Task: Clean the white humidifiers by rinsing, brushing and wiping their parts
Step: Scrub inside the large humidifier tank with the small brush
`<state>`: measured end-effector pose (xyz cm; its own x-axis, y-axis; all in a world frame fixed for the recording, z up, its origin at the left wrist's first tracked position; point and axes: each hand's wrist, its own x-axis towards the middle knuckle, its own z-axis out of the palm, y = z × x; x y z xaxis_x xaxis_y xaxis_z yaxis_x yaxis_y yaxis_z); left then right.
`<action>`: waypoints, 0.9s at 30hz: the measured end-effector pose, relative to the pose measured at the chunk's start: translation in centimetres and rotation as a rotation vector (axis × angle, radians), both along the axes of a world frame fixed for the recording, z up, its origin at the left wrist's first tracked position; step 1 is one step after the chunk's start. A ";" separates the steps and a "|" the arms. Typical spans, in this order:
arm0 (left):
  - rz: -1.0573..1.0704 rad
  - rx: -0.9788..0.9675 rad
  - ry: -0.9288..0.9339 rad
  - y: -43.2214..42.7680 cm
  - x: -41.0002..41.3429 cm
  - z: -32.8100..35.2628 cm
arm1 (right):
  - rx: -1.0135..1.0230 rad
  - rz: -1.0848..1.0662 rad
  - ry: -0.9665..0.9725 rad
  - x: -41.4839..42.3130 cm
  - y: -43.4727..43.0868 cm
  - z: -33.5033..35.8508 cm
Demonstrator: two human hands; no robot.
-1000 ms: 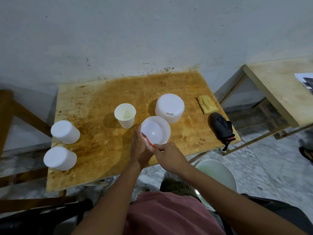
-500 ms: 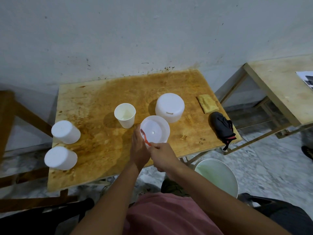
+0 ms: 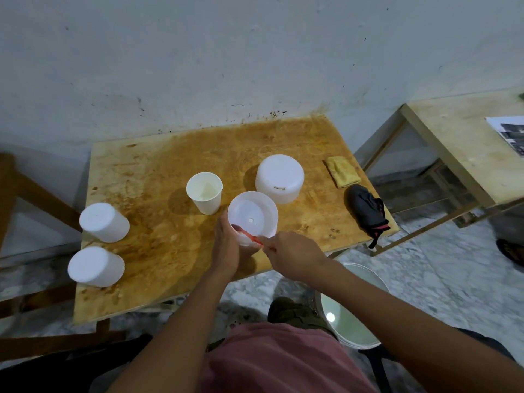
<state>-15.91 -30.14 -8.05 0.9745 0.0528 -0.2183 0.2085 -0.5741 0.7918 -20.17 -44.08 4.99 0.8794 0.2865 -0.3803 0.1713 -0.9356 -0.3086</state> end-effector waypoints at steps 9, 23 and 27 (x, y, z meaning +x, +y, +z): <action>0.208 -0.607 0.108 -0.3 -0.1 1.8 | -0.348 0.100 -0.079 3.4 -1.4 1.2; 0.028 -0.216 0.049 0.4 0.6 -0.5 | -0.282 0.000 0.010 3.6 -0.7 0.2; 0.113 -0.372 0.069 0.2 0.5 -0.9 | -0.289 -0.016 -0.045 3.3 -0.9 0.7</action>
<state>-15.44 -29.93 -8.95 0.9494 0.0638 -0.3077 0.3141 -0.2208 0.9234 -16.89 -44.95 5.67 0.9008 0.1577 -0.4046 0.1632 -0.9864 -0.0212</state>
